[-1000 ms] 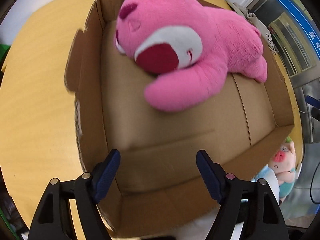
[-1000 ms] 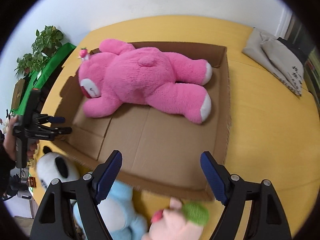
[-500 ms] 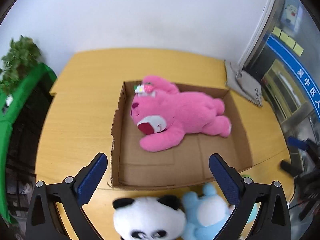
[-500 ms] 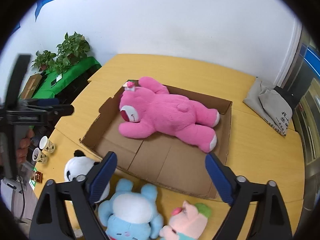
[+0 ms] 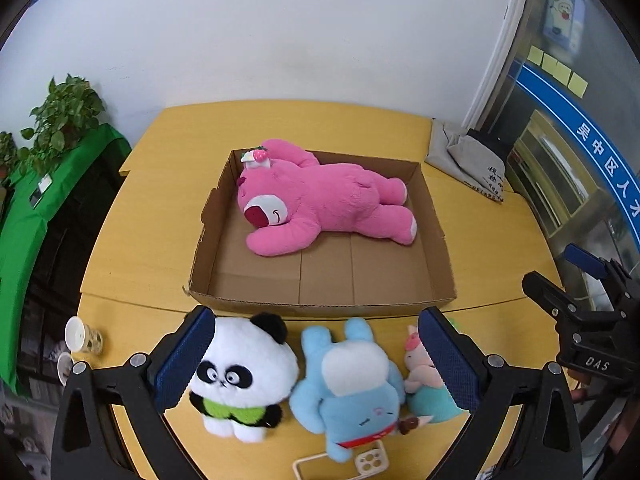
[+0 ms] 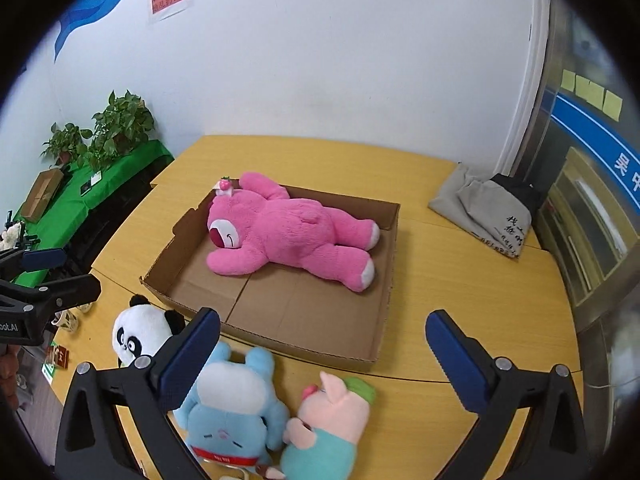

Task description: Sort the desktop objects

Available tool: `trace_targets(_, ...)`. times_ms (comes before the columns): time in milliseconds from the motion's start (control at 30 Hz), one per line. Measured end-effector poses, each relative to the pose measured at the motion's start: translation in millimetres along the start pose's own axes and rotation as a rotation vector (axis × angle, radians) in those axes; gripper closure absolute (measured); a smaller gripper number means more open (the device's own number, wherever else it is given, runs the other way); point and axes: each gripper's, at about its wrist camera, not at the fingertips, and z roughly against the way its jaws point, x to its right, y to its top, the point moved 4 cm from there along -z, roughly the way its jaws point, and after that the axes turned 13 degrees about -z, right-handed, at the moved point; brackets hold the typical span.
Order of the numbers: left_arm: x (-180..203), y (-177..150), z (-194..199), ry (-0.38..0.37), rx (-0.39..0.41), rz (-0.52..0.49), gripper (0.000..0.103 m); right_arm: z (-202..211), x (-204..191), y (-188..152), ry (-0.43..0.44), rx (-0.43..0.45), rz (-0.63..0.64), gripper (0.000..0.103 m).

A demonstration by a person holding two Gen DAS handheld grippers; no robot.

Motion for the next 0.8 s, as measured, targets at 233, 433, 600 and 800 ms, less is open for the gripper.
trace_targets(233, 18, -11, 15, 0.026, 0.014, 0.006, 0.0, 12, 1, -2, 0.008, 0.008, 0.024, 0.0)
trace_targets(433, 16, -5, 19, -0.003, 0.042, 0.0, 0.0, 18, -11, 1, -0.02, 0.024, 0.028, 0.0)
trace_targets(600, 4, 3, 19, -0.035, 0.064, -0.019, 0.0, 20, -23, 1, -0.042, 0.027, 0.026, 0.0)
trace_targets(800, -15, 4, 12, -0.084, 0.063, -0.026, 0.0, 16, -43, 0, -0.089, 0.02, 0.016, 0.0)
